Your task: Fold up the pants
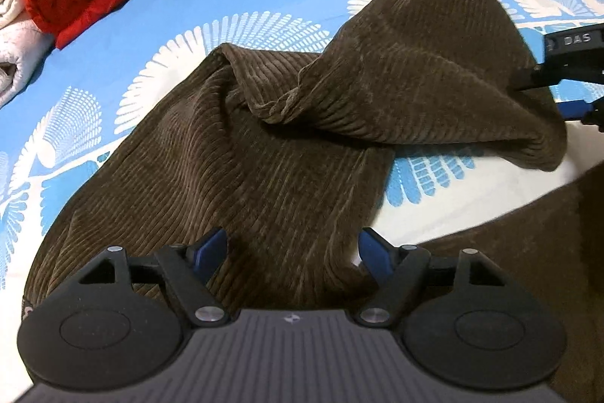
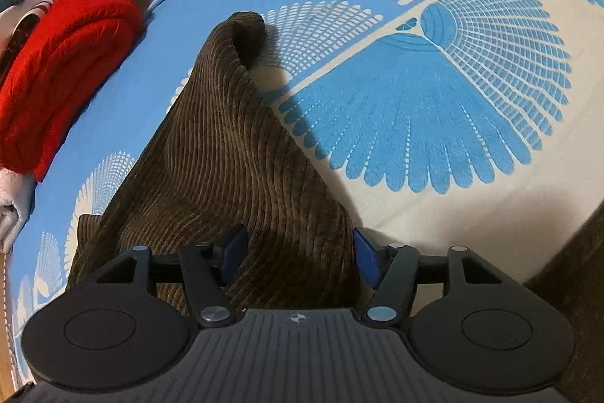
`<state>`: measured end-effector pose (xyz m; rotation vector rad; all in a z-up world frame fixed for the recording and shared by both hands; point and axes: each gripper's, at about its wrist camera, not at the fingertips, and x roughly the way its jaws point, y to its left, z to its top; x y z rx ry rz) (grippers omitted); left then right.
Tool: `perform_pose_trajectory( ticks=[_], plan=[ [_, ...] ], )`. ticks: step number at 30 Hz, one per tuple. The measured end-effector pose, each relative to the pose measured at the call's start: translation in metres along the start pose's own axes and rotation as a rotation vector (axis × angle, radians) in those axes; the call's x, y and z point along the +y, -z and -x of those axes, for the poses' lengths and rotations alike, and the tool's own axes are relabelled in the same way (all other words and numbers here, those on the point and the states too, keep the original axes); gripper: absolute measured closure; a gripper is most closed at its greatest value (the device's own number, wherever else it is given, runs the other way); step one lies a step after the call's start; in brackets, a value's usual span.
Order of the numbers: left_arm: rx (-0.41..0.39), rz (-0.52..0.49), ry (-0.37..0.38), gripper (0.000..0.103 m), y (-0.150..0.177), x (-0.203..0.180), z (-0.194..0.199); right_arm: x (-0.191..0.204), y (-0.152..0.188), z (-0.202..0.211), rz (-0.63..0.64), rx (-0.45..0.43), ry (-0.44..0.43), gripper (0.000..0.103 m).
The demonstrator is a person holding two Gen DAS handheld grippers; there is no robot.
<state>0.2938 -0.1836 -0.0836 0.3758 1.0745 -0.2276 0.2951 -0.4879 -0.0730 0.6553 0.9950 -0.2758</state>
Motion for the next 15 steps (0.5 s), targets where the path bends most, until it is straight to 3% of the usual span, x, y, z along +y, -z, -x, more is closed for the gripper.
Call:
perform_pose_trajectory(
  ticks=[1,3,6,9,11,13,15],
  plan=[
    [0.002,0.003,0.001,0.022,0.0,0.0,-0.001,-0.001,-0.001,0.0,-0.012,-0.004,0.004,0.044],
    [0.002,0.004,0.012,0.022,0.0,0.001,-0.003,-0.002,-0.004,0.0,-0.033,-0.012,0.031,0.067],
    [0.004,-0.009,0.029,0.032,0.001,0.001,-0.005,-0.004,-0.007,-0.001,-0.063,-0.037,0.075,0.088],
    [0.015,-0.04,0.052,0.047,0.006,-0.001,-0.01,-0.005,-0.01,0.005,-0.111,-0.082,0.097,0.091],
    [0.031,-0.077,0.066,0.073,0.009,-0.004,-0.012,-0.001,-0.013,0.018,-0.151,-0.14,0.101,0.092],
    [0.031,-0.077,0.078,0.086,0.009,-0.003,-0.009,0.005,-0.018,0.041,-0.177,-0.231,0.073,0.092],
    [0.022,-0.07,0.062,0.091,0.008,-0.001,-0.001,0.023,-0.02,0.066,-0.125,-0.347,0.049,0.092]
  ],
)
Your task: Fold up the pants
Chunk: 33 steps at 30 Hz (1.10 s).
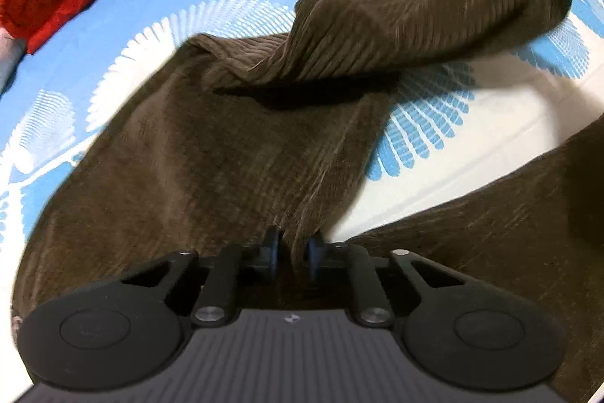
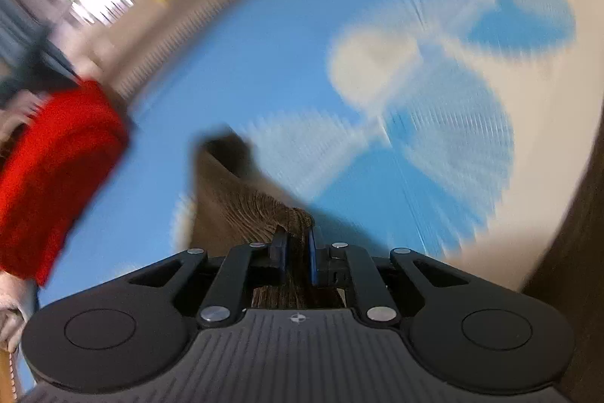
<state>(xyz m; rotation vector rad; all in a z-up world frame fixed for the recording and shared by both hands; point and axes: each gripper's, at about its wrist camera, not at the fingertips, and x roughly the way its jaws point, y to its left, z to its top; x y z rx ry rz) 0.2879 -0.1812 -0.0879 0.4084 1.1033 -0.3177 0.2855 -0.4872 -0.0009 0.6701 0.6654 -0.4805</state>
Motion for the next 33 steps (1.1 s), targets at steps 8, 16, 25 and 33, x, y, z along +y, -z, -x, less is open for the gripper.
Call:
perform_pose_trajectory(
  ticks=[8,16,25,33],
  plan=[
    [0.013,0.164,0.054,0.093,0.002,0.026,0.023,0.063,0.045,0.004,0.431,0.245,-0.312,0.089],
    [0.024,0.16,0.07,0.091,0.003,0.026,0.02,-0.011,0.03,-0.04,-0.081,0.324,-0.218,0.071],
    [0.034,0.219,0.124,0.072,-0.001,0.038,0.015,-0.065,0.022,-0.034,-0.54,0.263,-0.24,0.066],
    [0.045,0.247,0.136,0.07,-0.003,0.042,0.009,-0.07,0.028,-0.05,-0.637,0.239,-0.16,0.055]
  ],
)
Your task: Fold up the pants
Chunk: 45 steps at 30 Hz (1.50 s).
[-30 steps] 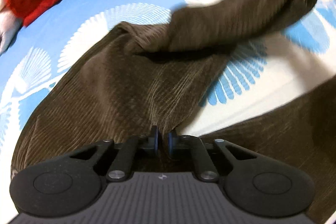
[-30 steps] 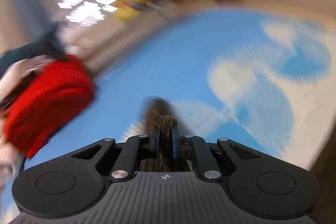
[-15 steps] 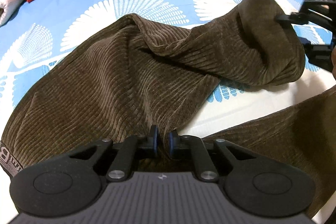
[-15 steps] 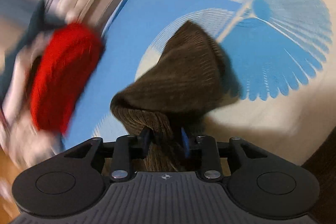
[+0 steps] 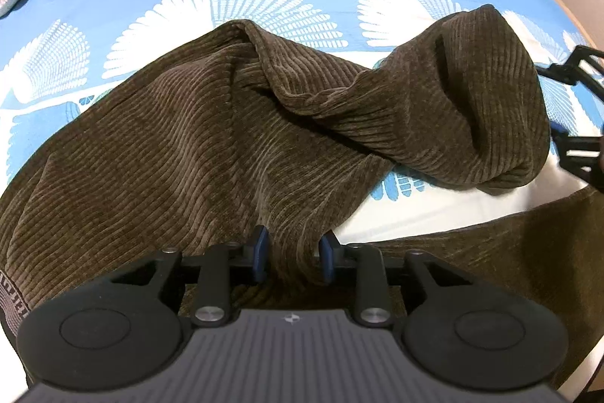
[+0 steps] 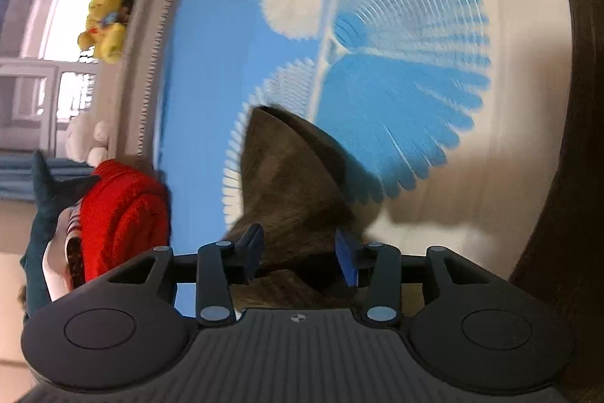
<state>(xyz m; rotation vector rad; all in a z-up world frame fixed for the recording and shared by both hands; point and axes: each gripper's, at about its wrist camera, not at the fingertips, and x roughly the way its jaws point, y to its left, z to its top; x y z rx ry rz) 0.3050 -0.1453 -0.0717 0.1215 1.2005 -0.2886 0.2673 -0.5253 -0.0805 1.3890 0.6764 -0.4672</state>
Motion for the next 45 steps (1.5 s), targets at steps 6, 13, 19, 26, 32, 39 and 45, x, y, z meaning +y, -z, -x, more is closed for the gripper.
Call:
perform_pose_trajectory(
  ticks=[6,13,19,26,32,39,45],
  plan=[
    [0.001,-0.01,-0.007,0.069,0.001,-0.002,-0.003,-0.011,0.001,-0.035,-0.046,0.053,-0.013,0.04],
    [-0.004,-0.045,-0.02,0.086,0.001,-0.005,-0.01,0.008,-0.014,-0.02,0.056,-0.036,-0.033,0.092],
    [-0.028,-0.132,-0.033,0.089,0.003,-0.012,-0.007,0.065,-0.067,0.063,0.334,-0.368,-0.161,0.094],
    [-0.01,-0.21,0.009,0.089,0.004,-0.007,-0.003,0.009,-0.149,0.08,0.388,-0.546,0.354,0.073],
    [-0.002,-0.207,0.018,0.088,0.002,-0.004,-0.005,-0.047,-0.163,0.067,0.169,-0.389,0.372,0.054],
    [-0.009,-0.23,0.011,0.086,0.003,-0.008,-0.007,-0.025,-0.144,0.033,0.364,-0.376,0.502,0.091],
    [-0.023,-0.273,0.024,0.089,0.005,-0.009,-0.004,-0.019,-0.147,0.027,0.505,-0.443,0.542,0.096]
  ],
)
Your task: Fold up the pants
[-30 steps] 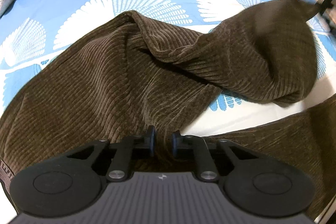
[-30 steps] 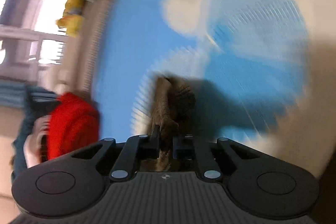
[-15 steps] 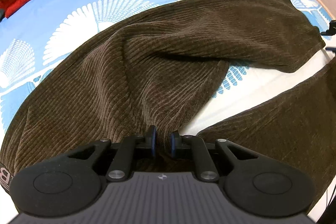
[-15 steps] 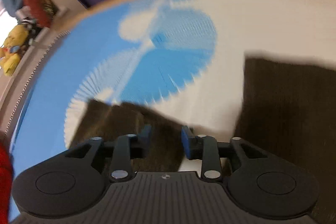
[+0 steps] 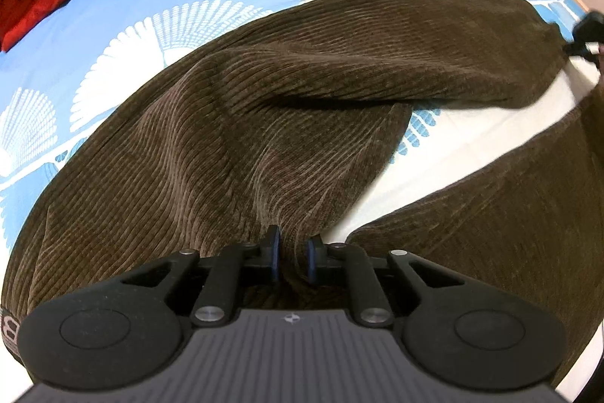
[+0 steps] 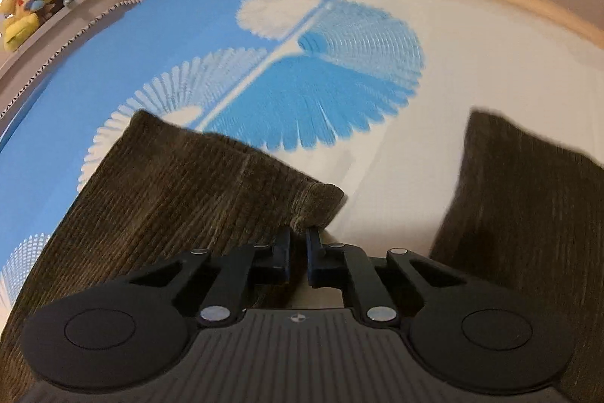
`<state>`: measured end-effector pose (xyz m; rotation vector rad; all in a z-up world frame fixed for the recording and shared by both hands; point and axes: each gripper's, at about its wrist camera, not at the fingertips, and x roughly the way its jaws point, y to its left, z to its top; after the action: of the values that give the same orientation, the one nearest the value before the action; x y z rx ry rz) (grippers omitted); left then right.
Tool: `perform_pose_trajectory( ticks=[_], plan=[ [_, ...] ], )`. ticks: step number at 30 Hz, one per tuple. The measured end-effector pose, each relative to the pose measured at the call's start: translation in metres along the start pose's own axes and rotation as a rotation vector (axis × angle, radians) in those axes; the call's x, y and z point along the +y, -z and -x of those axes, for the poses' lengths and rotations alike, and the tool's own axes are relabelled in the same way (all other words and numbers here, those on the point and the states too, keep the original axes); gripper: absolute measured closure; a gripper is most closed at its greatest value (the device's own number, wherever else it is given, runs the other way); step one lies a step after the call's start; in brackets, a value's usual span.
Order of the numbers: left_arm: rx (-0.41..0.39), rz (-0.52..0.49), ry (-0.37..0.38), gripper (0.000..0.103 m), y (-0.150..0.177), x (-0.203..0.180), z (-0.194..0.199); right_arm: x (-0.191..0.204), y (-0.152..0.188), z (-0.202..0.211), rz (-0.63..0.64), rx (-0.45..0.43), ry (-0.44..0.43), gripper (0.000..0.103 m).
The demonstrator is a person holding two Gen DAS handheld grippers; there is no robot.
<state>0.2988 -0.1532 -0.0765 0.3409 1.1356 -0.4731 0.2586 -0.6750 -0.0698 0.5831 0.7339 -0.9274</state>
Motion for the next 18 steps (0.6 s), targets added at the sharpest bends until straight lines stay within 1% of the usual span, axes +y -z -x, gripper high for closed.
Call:
perform_pose_trajectory(
  ticks=[2,4,5,7,8,10,12,13,14,15,16,17,18],
  plan=[
    [-0.003,-0.022,0.02,0.09,0.001,-0.001,0.003,-0.004,-0.007,0.005,-0.019,-0.045,-0.008,0.096],
    [0.004,-0.045,0.053,0.09,0.001,0.002,0.007,-0.007,-0.019,0.009,-0.03,-0.119,0.002,0.096],
    [0.007,-0.065,0.06,0.091,0.001,0.004,0.01,-0.01,-0.023,0.01,-0.027,-0.152,0.024,0.096],
    [0.011,-0.127,0.07,0.091,0.003,0.006,0.016,-0.015,-0.027,0.01,-0.007,-0.19,0.092,0.096],
    [0.02,-0.156,0.094,0.091,0.006,0.008,0.018,-0.02,-0.027,0.008,-0.002,-0.188,0.127,0.096],
    [0.031,-0.209,0.112,0.091,0.012,0.006,0.02,-0.033,-0.024,-0.001,-0.024,-0.142,0.176,0.096],
    [0.028,-0.263,0.132,0.09,0.018,0.004,0.024,-0.04,-0.02,-0.011,-0.025,-0.083,0.19,0.093],
    [0.018,-0.27,0.149,0.089,0.02,0.004,0.028,-0.038,-0.018,-0.013,0.011,-0.083,0.196,0.092],
    [0.004,-0.259,0.163,0.086,0.02,0.007,0.032,-0.033,-0.018,-0.012,0.059,-0.092,0.208,0.091],
    [-0.014,-0.238,0.184,0.084,0.019,0.012,0.037,-0.029,-0.019,-0.01,0.09,-0.096,0.216,0.086],
    [-0.038,-0.207,0.216,0.078,0.017,0.019,0.045,-0.026,-0.021,-0.006,0.089,-0.096,0.206,0.081],
    [-0.06,-0.177,0.239,0.067,0.017,0.026,0.052,-0.024,-0.022,-0.001,0.076,-0.095,0.192,0.069],
    [-0.098,-0.128,0.256,0.063,0.015,0.037,0.061,-0.022,-0.023,0.006,0.06,-0.103,0.178,0.064]
  ],
)
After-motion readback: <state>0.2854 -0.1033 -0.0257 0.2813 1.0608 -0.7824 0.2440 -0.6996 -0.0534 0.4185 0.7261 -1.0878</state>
